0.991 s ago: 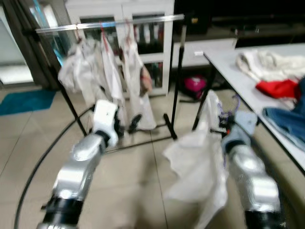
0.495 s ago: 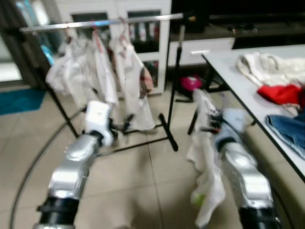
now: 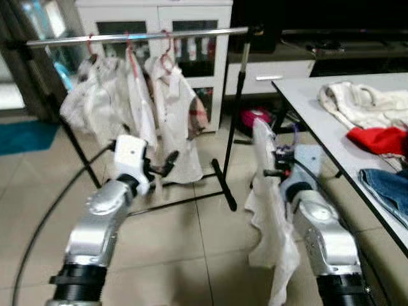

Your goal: Hang hanger

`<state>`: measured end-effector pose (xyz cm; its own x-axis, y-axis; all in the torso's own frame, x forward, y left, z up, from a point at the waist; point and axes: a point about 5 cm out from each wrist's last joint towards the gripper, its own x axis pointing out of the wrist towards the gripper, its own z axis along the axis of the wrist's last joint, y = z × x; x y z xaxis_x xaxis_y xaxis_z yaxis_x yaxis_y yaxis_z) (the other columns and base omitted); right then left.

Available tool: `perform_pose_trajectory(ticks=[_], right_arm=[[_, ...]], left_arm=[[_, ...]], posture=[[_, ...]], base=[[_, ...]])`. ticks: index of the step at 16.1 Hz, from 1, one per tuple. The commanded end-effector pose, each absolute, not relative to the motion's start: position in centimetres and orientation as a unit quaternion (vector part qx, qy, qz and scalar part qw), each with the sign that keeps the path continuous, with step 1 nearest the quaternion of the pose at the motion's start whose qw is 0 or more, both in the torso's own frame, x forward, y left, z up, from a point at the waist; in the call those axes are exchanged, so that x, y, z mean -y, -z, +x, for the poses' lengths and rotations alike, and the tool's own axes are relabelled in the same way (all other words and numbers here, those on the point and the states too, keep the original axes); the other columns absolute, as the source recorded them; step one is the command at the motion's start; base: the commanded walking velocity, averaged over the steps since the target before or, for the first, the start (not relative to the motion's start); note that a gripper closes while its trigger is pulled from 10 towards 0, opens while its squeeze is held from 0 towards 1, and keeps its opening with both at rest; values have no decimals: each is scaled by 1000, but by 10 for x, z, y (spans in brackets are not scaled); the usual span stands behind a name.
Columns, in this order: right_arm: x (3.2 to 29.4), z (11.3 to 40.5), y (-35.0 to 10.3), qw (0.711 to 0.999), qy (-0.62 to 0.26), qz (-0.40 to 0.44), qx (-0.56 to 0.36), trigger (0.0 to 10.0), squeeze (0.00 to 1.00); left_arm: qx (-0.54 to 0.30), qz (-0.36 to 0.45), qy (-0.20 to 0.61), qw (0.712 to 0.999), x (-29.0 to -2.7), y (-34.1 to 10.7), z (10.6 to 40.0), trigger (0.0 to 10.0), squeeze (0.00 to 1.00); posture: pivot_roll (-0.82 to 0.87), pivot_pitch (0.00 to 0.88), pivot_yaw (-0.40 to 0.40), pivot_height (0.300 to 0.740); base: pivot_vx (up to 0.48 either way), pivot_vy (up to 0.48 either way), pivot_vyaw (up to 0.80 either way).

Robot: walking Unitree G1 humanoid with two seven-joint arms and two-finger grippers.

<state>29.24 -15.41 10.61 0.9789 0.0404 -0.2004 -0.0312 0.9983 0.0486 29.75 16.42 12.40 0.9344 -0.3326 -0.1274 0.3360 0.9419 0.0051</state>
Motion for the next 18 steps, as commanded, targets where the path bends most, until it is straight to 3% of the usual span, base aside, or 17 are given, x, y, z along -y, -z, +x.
perform_pose_trajectory(ticks=[1,14,18], right_arm=[[164,295,-114,997,-6,18,-81,10000,0],[165,293,-113,996,-6,14,-84,10000,0],[167,293,-114,996,-5,14,-83,10000,0]], left_arm=[[-57,13,183,981,-156,-125,297,10000,604],[-62,7,189,980,-152,-122,295,10000,608],[-60,5,190,980,-151,-122,295,10000,608]], posture=[[-36,0,-7,740],[-44,0,-6,740],[-49,0,-9,740]], base=[[315,0,0],[321,0,0],[328,0,-516]])
